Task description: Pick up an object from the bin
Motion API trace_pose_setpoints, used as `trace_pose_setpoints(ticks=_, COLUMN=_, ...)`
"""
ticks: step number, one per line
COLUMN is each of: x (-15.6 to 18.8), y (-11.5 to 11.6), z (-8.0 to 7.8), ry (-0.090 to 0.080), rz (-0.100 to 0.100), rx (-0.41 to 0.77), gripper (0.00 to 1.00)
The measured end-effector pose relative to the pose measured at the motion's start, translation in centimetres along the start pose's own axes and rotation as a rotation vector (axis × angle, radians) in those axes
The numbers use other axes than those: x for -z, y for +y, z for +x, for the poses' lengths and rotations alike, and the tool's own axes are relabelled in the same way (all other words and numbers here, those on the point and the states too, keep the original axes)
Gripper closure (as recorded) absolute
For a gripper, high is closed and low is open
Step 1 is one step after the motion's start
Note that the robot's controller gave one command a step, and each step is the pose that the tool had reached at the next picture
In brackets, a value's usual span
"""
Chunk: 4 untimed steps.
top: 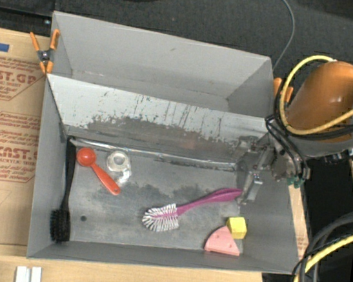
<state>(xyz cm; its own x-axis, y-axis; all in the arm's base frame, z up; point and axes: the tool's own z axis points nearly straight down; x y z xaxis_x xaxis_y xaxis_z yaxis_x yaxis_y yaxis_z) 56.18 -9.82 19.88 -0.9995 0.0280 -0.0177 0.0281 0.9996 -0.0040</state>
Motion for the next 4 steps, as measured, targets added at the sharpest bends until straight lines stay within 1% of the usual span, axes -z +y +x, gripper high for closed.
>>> trace_pose_setpoints(ticks=1, x=-8.6, y=0.8, z=1.6, ry=0.002, rz=-0.003, rx=-0.031, gripper=0.00)
trace_pose_setpoints(ticks=2, x=-11.1, y=0.3, z=1.3, ry=0.008, rz=-0.004, rx=-0.027, gripper=0.00)
trace_pose_setpoints(ticks=3, x=-12.8, y=2.8, z=2.1, ry=0.006, rz=-0.004, rx=0.004, gripper=1.00)
trace_pose_setpoints(ticks=4, x=-12.8, y=2.8, z=2.1, ry=0.006, rz=-0.004, rx=0.004, gripper=1.00)
